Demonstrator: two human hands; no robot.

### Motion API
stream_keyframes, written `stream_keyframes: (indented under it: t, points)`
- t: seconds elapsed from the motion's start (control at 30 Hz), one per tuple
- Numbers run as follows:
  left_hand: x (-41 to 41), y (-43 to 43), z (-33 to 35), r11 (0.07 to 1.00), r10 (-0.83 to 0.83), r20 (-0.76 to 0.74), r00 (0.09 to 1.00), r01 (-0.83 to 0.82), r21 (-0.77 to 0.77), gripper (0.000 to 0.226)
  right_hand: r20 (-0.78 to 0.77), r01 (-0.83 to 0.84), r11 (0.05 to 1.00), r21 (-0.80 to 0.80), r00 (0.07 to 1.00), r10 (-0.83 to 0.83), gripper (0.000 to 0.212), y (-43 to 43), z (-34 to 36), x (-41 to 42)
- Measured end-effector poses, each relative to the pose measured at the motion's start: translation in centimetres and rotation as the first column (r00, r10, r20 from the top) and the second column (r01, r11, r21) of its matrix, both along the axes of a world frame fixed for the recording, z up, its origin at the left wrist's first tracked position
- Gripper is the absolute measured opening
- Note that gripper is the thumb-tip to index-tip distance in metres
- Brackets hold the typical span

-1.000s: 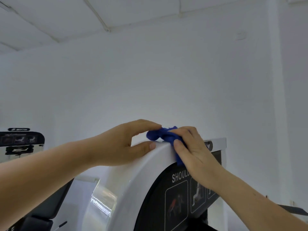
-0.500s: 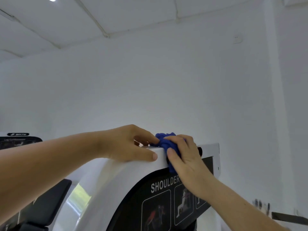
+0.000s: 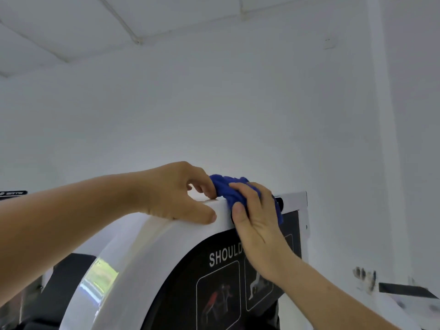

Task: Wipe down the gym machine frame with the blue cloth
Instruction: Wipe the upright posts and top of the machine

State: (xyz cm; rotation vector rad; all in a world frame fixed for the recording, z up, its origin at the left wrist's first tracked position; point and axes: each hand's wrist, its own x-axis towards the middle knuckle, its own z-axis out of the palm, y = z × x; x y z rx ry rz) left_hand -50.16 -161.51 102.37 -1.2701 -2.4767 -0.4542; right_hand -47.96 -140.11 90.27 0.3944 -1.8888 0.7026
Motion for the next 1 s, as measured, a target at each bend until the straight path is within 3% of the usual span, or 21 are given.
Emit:
stream_keyframes:
  t: [0.07, 0.17, 0.27, 0.4, 0.53, 0.67, 0.8, 1.0]
  points:
    - [-0.3, 0.4, 0.4, 1.0, -0.024, -0.017, 1.0, 0.024, -0.004, 0.051, -0.014, 0.027, 1.0, 0.002, 1.0, -0.026, 0.041, 1.7, 0.2, -1.0]
    - [-0.6, 1.5, 0.7, 0.998, -0.042, -0.02, 0.999, 0.041, -0.037, 0.053, 0.032, 0.092, 0.987, -0.134, 0.996, -0.088, 0.033, 6.4, 0.7, -2.7]
    - [-0.7, 3.2, 0.8, 0.994, -0.053, -0.012, 0.999, 0.051, -0.095, 0.038, 0.104, 0.1, 0.972, -0.213, 0.991, -0.079, 0.026, 9.7, 1.2, -3.6]
    - [-0.8, 5.2, 1.4, 0.989, -0.019, 0.012, 1.0, 0.021, -0.144, 0.035, 0.093, 0.121, 0.983, -0.141, 0.99, -0.109, 0.026, 10.3, 0.8, -3.8]
    - [-1.3, 8.7, 1.9, 0.985, -0.012, -0.055, 0.998, 0.002, -0.172, 0.042, 0.023, 0.092, 0.994, -0.05, 0.996, -0.091, 0.045, 12.3, -0.7, -4.2]
    - [-1.9, 13.1, 1.8, 0.946, 0.03, -0.111, 0.993, -0.064, -0.317, 0.057, 0.062, 0.111, 0.978, -0.175, 0.993, -0.102, 0.035, 17.6, -0.4, -6.7]
    - [-2.6, 15.0, 1.3, 0.963, 0.006, -0.138, 0.99, -0.043, -0.265, 0.052, 0.032, 0.104, 0.956, -0.275, 0.995, -0.099, 0.033, 18.5, -0.2, -7.9]
    - [-2.9, 16.3, 1.5, 0.961, 0.039, -0.123, 0.992, -0.071, -0.267, 0.054, -0.065, 0.063, 0.987, -0.151, 0.995, -0.074, 0.049, 14.5, -2.0, -6.7]
